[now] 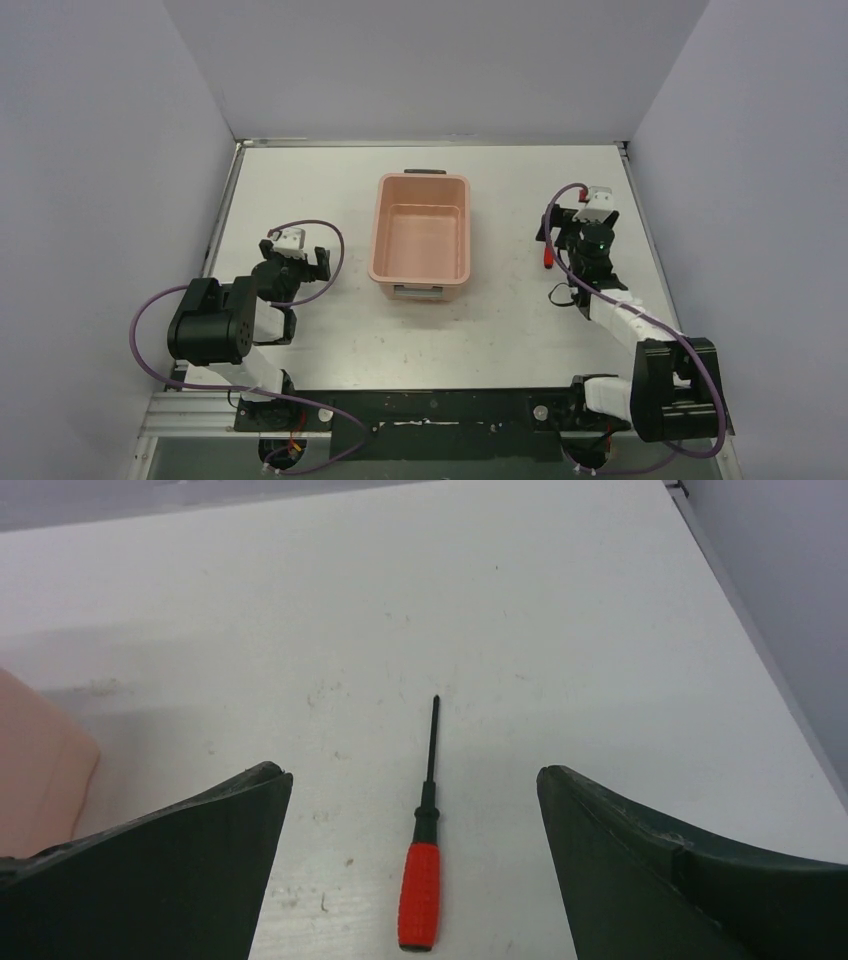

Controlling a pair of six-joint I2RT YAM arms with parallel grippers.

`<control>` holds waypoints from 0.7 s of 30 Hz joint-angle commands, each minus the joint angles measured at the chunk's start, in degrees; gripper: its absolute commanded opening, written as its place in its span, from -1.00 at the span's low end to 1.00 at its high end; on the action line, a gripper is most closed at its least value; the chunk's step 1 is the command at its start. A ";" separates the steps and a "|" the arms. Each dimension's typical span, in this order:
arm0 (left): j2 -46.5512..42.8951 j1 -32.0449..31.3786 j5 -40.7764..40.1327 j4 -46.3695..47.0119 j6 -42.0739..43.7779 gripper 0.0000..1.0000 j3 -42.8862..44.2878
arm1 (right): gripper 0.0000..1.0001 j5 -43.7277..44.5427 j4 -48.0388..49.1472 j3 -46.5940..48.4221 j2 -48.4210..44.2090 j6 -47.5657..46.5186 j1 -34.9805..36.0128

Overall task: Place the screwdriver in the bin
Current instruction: Pick up the screwdriver from the center of the board.

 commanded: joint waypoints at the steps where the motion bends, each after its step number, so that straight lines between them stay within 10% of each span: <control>1: -0.46 -0.09 0.32 2.45 0.16 0.94 0.71 | 1.00 0.93 -9.67 9.77 0.73 2.35 -0.24; 21: -0.47 -0.09 0.33 2.47 0.18 0.94 0.76 | 1.00 -1.97 -54.70 45.41 11.22 2.57 -0.58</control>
